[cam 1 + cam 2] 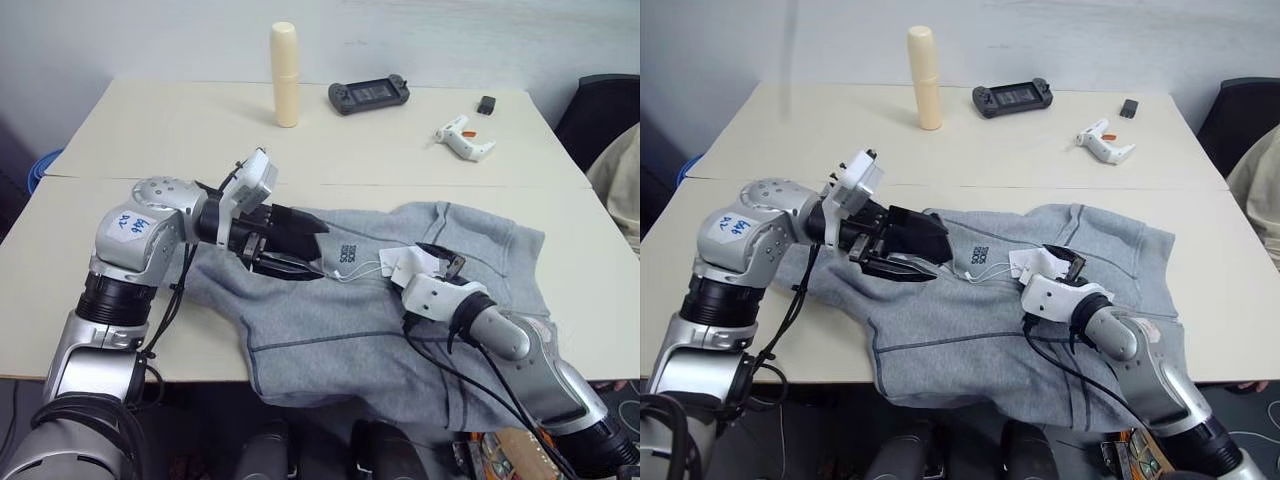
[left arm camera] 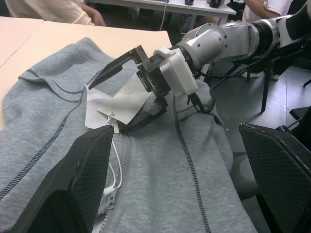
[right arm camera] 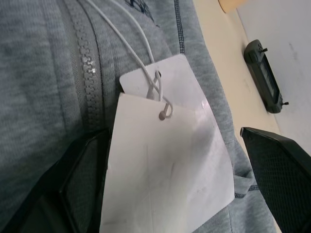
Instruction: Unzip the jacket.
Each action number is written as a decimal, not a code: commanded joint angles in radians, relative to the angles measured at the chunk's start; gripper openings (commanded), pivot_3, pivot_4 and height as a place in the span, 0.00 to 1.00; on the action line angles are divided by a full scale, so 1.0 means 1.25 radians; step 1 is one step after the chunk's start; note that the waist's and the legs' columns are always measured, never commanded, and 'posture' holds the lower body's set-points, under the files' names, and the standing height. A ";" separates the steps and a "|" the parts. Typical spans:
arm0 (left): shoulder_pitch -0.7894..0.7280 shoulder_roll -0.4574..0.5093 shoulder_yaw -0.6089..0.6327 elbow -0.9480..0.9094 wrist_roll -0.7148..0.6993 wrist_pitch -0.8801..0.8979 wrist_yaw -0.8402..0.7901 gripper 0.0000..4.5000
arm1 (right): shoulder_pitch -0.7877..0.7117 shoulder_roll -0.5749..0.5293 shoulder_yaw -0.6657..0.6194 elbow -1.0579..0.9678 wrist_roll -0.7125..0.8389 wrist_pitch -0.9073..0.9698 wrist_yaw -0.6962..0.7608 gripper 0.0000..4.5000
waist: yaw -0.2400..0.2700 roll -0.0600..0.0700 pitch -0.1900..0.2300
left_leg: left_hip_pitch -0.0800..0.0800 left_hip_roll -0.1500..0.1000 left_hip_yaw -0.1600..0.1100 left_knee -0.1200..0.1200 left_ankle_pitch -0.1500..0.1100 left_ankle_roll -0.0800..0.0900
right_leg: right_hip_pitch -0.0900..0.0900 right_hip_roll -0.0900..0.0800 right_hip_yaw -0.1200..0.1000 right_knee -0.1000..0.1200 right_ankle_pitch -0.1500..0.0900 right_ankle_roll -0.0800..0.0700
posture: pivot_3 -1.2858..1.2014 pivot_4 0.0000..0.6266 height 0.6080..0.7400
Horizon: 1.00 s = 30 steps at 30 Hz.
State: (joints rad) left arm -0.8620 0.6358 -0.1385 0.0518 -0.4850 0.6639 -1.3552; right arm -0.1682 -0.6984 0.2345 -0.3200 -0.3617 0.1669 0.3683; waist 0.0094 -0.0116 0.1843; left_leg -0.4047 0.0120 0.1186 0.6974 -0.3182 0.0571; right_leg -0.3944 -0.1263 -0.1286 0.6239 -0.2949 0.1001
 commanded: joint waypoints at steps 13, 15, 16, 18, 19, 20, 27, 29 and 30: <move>0.000 0.008 -0.013 0.009 0.031 -0.064 -0.008 0.97 | -0.093 0.081 0.009 0.143 -0.122 -0.139 -0.097 0.83 | -0.011 0.000 0.000 | 0.000 0.001 0.000 -0.001 0.001 -0.001 | -0.001 0.001 0.000 0.001 0.000 -0.001 | 0.52 0.24 1.00; 0.004 0.008 -0.020 0.020 0.046 -0.086 -0.011 0.97 | -0.107 0.089 0.017 0.171 -0.134 -0.158 -0.107 0.78 | -0.011 0.000 0.000 | 0.000 0.001 0.000 -0.001 0.001 -0.001 | -0.001 0.001 0.000 0.001 0.000 -0.001 | 0.52 0.24 1.00; 0.005 0.007 -0.023 0.027 0.053 -0.097 -0.013 0.97 | -0.112 0.094 0.019 0.183 -0.139 -0.166 -0.110 0.71 | -0.012 0.000 0.000 | 0.000 0.001 0.000 -0.001 0.001 -0.001 | -0.001 0.001 0.000 0.001 0.000 -0.001 | 0.52 0.24 1.00; 0.004 0.006 -0.026 0.043 0.063 -0.113 -0.013 0.97 | -0.118 0.101 0.018 0.196 -0.143 -0.175 -0.113 0.58 | -0.012 0.000 0.000 | 0.000 0.001 0.000 -0.001 0.001 -0.001 | -0.001 0.001 0.001 0.001 0.000 -0.001 | 0.52 0.24 1.00; 0.001 0.004 -0.026 0.058 0.070 -0.122 -0.012 0.97 | -0.120 0.103 0.017 0.199 -0.143 -0.176 -0.114 0.50 | -0.012 0.000 0.000 | 0.000 0.001 0.000 -0.001 0.001 -0.001 | -0.001 0.001 0.001 0.001 0.000 -0.001 | 0.52 0.24 1.00; -0.001 0.003 -0.028 0.075 0.078 -0.135 -0.011 0.97 | -0.121 0.106 0.013 0.197 -0.142 -0.175 -0.113 0.46 | -0.012 0.000 0.000 | 0.000 0.001 0.000 -0.001 0.001 -0.001 | -0.001 0.001 0.001 0.001 -0.001 -0.001 | 0.52 0.24 1.00; 0.019 -0.017 -0.074 0.211 0.178 -0.319 -0.034 0.97 | -0.070 0.108 -0.032 0.099 -0.114 -0.139 -0.070 0.01 | -0.008 0.000 0.000 | 0.000 0.001 0.001 -0.002 0.001 -0.002 | -0.001 0.002 0.001 0.001 -0.001 -0.001 | 0.52 0.24 1.00; 0.017 -0.039 -0.090 0.264 0.205 -0.378 -0.035 0.97 | -0.047 0.108 -0.045 0.060 -0.105 -0.123 -0.054 0.01 | -0.007 0.000 0.000 | 0.000 0.001 0.001 -0.002 0.001 -0.002 | -0.001 0.002 0.001 0.001 -0.001 -0.001 | 0.52 0.24 1.00; 0.010 -0.058 -0.095 0.294 0.215 -0.409 -0.034 0.97 | -0.038 0.110 -0.051 0.042 -0.101 -0.113 -0.047 0.01 | -0.006 0.000 0.000 | 0.000 0.001 0.001 -0.002 0.001 -0.002 | -0.001 0.002 0.001 0.001 -0.001 -0.001 | 0.52 0.24 1.00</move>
State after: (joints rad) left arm -0.8360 0.5998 -0.2380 0.3609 -0.2503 0.2513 -1.3915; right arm -0.2358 -0.5647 0.2157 -0.1768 -0.5141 0.0043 0.2897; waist 0.0014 -0.0110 0.1846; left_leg -0.4049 0.0127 0.1195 0.6953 -0.3169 0.0552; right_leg -0.3962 -0.1243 -0.1280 0.6250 -0.2957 0.0986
